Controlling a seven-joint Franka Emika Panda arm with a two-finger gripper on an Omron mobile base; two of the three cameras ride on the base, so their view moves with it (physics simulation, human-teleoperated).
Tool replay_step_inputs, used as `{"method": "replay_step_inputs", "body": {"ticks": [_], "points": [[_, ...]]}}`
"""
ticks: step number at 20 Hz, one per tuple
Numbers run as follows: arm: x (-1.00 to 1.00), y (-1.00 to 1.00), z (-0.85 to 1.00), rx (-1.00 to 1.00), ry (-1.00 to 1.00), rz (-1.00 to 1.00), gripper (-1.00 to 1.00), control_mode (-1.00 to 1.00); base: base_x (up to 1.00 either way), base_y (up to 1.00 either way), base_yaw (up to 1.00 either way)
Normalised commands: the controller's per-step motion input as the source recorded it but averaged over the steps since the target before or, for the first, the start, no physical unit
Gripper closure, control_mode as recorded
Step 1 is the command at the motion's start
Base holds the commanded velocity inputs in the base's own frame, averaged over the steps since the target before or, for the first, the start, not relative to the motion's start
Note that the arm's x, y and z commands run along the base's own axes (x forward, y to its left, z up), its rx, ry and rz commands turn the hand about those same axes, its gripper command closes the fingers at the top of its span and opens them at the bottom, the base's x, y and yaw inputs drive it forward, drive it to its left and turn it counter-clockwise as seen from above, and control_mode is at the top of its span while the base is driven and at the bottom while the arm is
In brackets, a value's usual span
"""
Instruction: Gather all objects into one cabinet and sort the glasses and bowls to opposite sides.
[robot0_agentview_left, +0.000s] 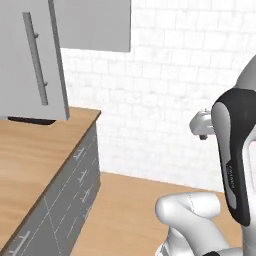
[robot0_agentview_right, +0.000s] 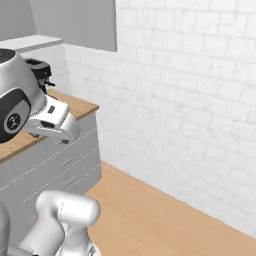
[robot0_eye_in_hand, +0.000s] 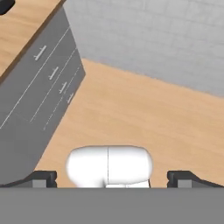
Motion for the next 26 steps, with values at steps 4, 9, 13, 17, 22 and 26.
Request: {"method": "replay_step_inputs", "body": {"ticks": [4, 9, 13, 17, 22, 26], "points": [[0.0, 0.0, 0.0, 0.0, 0.0, 0.0, -1.0, 1.0, 0.98, -0.19, 0.79], [0.0, 0.0, 0.0, 0.0, 0.0, 0.0, -1.0, 1.0, 0.93, -0.25, 0.79], [0.0, 0.0, 0.0, 0.0, 0.0, 0.0, -1.0, 1.0, 0.84, -0.2, 0.83], [0.0, 0.0, 0.0, 0.0, 0.0, 0.0, -1.0, 1.0, 0.76, -0.22, 0.83], [0.0, 0.0, 0.0, 0.0, 0.0, 0.0, -1.0, 1.0, 0.59, -0.38, 0.73], [0.0, 0.0, 0.0, 0.0, 0.0, 0.0, -1.0, 1.0, 0.44, -0.68, 0.4]]}}
